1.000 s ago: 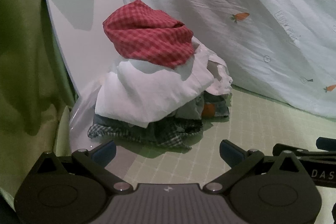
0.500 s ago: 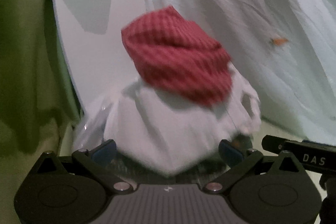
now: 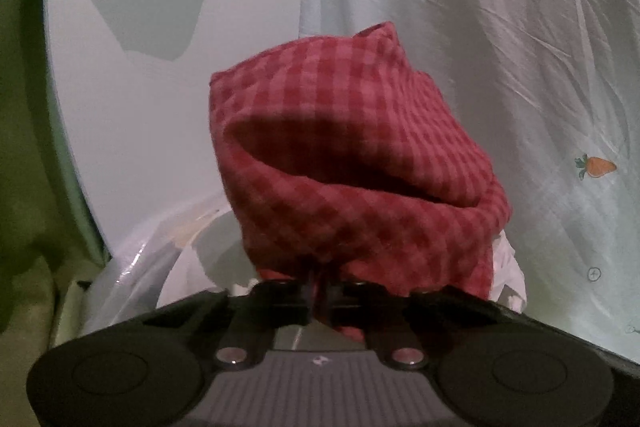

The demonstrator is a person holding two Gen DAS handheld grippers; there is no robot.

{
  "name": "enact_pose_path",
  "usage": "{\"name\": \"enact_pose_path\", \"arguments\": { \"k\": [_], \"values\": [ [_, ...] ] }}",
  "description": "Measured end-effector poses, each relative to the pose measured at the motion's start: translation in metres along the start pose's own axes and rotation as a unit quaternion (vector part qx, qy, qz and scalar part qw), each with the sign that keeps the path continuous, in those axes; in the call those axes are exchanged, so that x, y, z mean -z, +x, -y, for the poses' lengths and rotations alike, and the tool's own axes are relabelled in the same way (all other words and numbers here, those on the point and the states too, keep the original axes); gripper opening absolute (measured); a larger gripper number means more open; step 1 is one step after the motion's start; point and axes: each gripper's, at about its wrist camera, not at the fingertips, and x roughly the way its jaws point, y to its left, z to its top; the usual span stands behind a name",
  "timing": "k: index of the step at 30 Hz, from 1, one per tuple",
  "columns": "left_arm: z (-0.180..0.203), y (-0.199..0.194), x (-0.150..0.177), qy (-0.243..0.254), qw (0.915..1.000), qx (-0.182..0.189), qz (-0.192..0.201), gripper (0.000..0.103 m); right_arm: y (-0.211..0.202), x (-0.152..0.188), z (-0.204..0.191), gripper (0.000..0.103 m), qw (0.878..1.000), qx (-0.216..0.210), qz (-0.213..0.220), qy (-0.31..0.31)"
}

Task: Fold clothes
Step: 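Grasp the red gingham cloth with both grippers and lift it off the pile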

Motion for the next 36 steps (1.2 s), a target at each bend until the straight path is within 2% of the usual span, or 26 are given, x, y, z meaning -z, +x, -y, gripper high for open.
{"name": "enact_pose_path", "arguments": {
  "k": [2, 3, 5, 11, 14, 18, 21, 23, 24, 25, 29, 31, 33, 34, 36],
  "values": [
    [0.003, -0.002, 0.003, 0.003, 1.0, 0.004, 0.008, 0.0, -0.002, 0.002, 0.002, 0.003, 1.0, -0.007, 0.007, -0.012],
    [0.006, -0.005, 0.006, 0.004, 0.9999, 0.006, 0.011, 0.0, -0.006, 0.003, 0.004, 0.002, 1.0, -0.01, 0.015, -0.014],
    [0.011, -0.013, 0.012, 0.006, 0.9998, 0.011, 0.016, 0.0, -0.019, 0.006, 0.012, 0.001, 0.999, -0.019, 0.032, -0.007],
    [0.042, -0.047, 0.038, 0.038, 0.9984, 0.036, 0.023, 0.0, -0.074, 0.02, 0.03, 0.0, 0.997, -0.003, 0.083, 0.0],
    [0.069, -0.063, 0.062, 0.056, 0.9968, 0.054, 0.017, 0.0, -0.108, 0.036, 0.047, 0.0, 0.995, 0.023, 0.1, 0.009],
    [0.108, -0.083, 0.106, 0.076, 0.9937, 0.081, -0.006, 0.0, -0.161, 0.07, 0.088, 0.0, 0.992, 0.066, 0.104, 0.024],
    [0.145, -0.093, 0.158, 0.086, 0.9903, 0.098, -0.049, 0.001, -0.207, 0.111, 0.132, 0.0, 0.989, 0.116, 0.089, 0.034],
    [0.169, -0.1, 0.196, 0.091, 0.9875, 0.102, -0.079, 0.007, -0.237, 0.14, 0.165, 0.0, 0.985, 0.154, 0.07, 0.042],
    [0.181, -0.103, 0.214, 0.093, 0.9857, 0.105, -0.095, 0.016, -0.252, 0.158, 0.186, 0.0, 0.981, 0.178, 0.051, 0.05],
    [0.193, -0.107, 0.234, 0.094, 0.9836, 0.106, -0.111, 0.02, -0.267, 0.177, 0.206, 0.0, 0.977, 0.201, 0.032, 0.058],
    [0.228, -0.132, 0.306, 0.103, 0.9752, 0.107, -0.164, 0.027, -0.335, 0.237, 0.283, 0.001, 0.956, 0.271, -0.02, 0.109],
    [0.241, -0.144, 0.338, 0.108, 0.9729, 0.096, -0.18, 0.031, -0.37, 0.265, 0.321, 0.003, 0.942, 0.302, -0.042, 0.139],
    [0.251, -0.153, 0.361, 0.109, 0.9722, 0.084, -0.19, 0.035, -0.397, 0.281, 0.346, 0.009, 0.935, 0.312, -0.041, 0.165],
    [0.253, -0.158, 0.37, 0.108, 0.9723, 0.078, -0.192, 0.042, -0.409, 0.286, 0.356, 0.016, 0.933, 0.316, -0.039, 0.17],
    [0.255, -0.164, 0.384, 0.103, 0.9735, 0.066, -0.194, 0.051, -0.428, 0.293, 0.372, 0.037, 0.93, 0.321, -0.033, 0.175]
  ]
}}
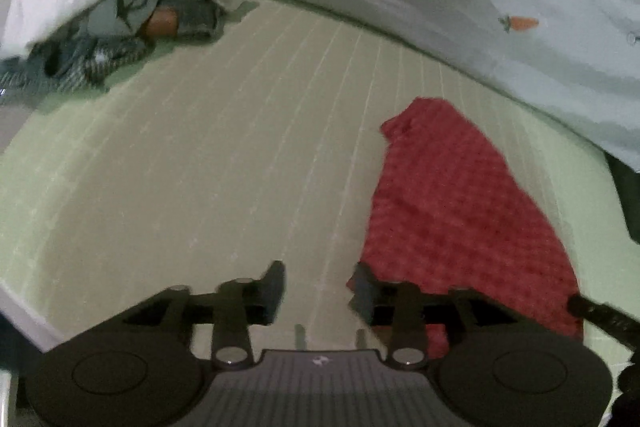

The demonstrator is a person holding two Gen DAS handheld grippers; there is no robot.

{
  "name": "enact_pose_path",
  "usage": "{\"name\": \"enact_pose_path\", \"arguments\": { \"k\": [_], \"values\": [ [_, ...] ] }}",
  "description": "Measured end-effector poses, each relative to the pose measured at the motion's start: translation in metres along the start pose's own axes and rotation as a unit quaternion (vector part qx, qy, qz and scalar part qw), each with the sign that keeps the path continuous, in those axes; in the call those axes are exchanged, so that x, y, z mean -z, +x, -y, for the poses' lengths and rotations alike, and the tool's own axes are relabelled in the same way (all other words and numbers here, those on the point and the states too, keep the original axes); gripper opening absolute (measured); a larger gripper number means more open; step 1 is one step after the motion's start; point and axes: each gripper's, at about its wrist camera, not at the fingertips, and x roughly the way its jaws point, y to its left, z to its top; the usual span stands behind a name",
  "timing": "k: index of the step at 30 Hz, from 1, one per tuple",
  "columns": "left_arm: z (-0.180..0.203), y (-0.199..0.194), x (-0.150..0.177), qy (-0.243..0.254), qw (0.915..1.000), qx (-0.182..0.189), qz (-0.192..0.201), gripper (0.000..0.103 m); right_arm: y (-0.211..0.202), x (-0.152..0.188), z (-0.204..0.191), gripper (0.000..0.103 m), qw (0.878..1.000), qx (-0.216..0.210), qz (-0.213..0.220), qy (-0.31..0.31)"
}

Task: Fold clothes
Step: 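Grasp the red gingham cloth with both grippers and lift it off the pile, then lay the red cloth on the mat and open both grippers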

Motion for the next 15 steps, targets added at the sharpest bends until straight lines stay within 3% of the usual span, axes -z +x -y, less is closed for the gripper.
{"name": "enact_pose_path", "arguments": {
  "k": [1, 6, 10, 15],
  "values": [
    [0.002, 0.0, 0.007, -0.006, 1.0, -0.005, -0.002, 0.052, -0.003, 0.0, 0.008, 0.039, 1.0, -0.001, 0.003, 0.001],
    [0.01, 0.007, 0.03, -0.041, 0.9989, -0.013, -0.018, 0.057, -0.009, 0.008, 0.032, 0.078, 1.0, -0.027, -0.002, 0.005],
    [0.022, 0.016, 0.028, -0.053, 0.9983, -0.001, -0.025, 0.065, -0.002, 0.014, 0.044, 0.078, 0.997, -0.064, -0.036, 0.034],
    [0.027, 0.028, 0.023, -0.065, 0.9973, 0.012, -0.033, 0.066, 0.006, 0.023, 0.046, 0.078, 0.99, -0.108, -0.065, 0.069]
  ]
}}
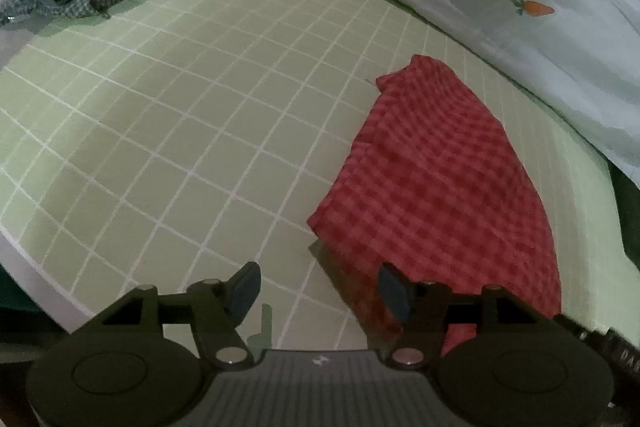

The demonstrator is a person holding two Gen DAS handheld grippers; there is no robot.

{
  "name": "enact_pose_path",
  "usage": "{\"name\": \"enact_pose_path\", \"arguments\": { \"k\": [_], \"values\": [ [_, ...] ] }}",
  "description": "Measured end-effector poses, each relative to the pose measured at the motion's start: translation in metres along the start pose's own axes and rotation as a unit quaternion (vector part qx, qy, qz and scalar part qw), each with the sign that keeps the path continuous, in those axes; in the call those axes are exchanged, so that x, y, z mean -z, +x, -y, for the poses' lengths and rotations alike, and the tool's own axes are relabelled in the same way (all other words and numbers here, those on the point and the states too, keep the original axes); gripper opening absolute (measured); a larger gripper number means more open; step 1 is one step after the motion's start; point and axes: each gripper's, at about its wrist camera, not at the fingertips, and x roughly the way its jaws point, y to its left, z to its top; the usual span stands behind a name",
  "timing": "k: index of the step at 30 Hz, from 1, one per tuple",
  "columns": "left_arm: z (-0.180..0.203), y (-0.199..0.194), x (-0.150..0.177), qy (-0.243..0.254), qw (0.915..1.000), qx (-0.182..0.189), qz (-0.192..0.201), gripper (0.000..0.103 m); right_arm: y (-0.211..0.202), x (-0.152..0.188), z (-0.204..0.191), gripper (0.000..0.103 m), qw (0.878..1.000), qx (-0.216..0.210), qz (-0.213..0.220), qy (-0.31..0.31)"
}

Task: Fold clothes
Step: 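Lay the red cloth on the mat and open both grippers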

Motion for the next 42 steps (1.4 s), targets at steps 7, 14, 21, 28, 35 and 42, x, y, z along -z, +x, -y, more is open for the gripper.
{"name": "enact_pose_path", "arguments": {
  "k": [7, 14, 21, 28, 35, 42],
  "values": [
    [-0.009, 0.036, -0.024, -0.014, 0.9977, 0.045, -0.048, 0.003, 0.013, 0.001, -0.009, 0.028, 0.999, -0.025, -0.012, 0.016],
    [-0.007, 0.036, -0.064, -0.004, 0.9965, 0.081, -0.018, 0.0, -0.009, -0.04, -0.034, 0.001, 0.997, -0.042, 0.071, 0.004],
    [0.034, -0.09, -0.148, 0.071, 0.9719, 0.138, 0.177, 0.0, -0.08, -0.119, -0.094, 0.0, 0.97, -0.108, 0.214, -0.033],
    [0.074, -0.15, -0.161, 0.16, 0.9335, 0.151, 0.283, 0.006, -0.142, -0.15, -0.124, 0.0, 0.937, -0.117, 0.321, -0.068],
    [0.042, -0.024, -0.112, 0.134, 0.9843, 0.067, 0.094, 0.029, -0.035, -0.121, -0.063, 0.033, 0.989, 0.018, 0.147, 0.02],
    [0.01, 0.031, -0.089, 0.078, 0.9968, 0.015, 0.0, 0.045, 0.007, -0.099, -0.044, 0.079, 0.992, 0.042, 0.096, 0.07]
  ]
}}
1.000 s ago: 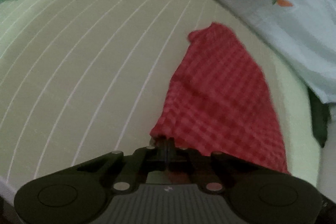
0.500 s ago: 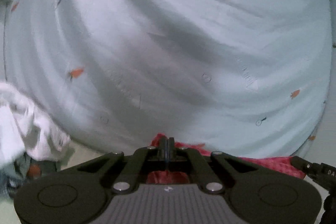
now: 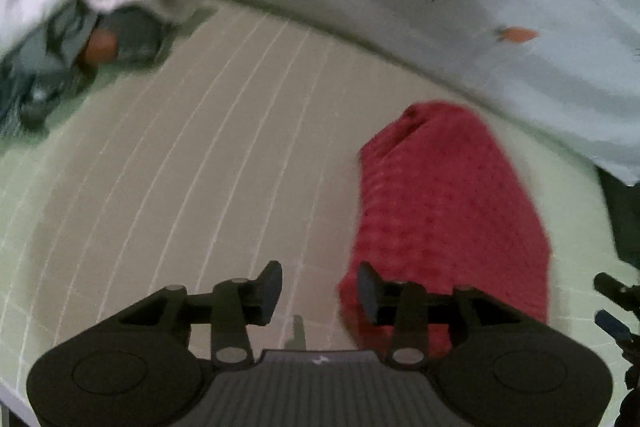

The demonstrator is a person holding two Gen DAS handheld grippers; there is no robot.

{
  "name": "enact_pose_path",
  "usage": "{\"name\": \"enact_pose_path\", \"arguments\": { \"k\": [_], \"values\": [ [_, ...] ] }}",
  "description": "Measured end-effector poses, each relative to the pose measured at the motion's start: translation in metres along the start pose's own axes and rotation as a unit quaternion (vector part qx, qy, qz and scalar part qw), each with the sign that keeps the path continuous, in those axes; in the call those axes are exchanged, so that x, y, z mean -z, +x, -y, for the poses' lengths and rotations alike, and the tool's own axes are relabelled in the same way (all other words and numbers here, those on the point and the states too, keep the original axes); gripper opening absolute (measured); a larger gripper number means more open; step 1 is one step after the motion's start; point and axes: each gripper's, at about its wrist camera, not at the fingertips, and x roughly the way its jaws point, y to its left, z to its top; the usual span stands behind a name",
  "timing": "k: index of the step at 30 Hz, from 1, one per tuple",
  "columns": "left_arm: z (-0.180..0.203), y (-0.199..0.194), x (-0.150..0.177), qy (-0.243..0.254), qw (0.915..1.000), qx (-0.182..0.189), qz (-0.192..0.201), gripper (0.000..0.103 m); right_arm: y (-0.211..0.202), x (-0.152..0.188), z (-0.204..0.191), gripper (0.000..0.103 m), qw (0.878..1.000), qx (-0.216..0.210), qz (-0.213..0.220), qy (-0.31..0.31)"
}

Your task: Fold clothes

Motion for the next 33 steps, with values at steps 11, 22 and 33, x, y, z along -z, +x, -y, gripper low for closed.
{"name": "enact_pose_path", "arguments": {
  "k": [11, 22, 33],
  "values": [
    [-0.016, 0.031, -0.013, -0.035, 0.999, -0.02, -0.018, 0.05, 0.066, 0.02, 0.01, 0.079, 0.995, 0.021, -0.096, 0.016],
    [-0.019, 0.026, 0.002, -0.051, 0.9974, -0.046, -0.022, 0.052, 0.074, 0.022, -0.001, 0.001, 0.988, -0.026, -0.149, -0.041],
    [-0.005, 0.015, 0.031, -0.035, 0.9978, -0.055, -0.004, 0.057, -0.039, -0.037, 0.054, 0.006, 0.993, 0.041, 0.076, -0.076]
  ]
}}
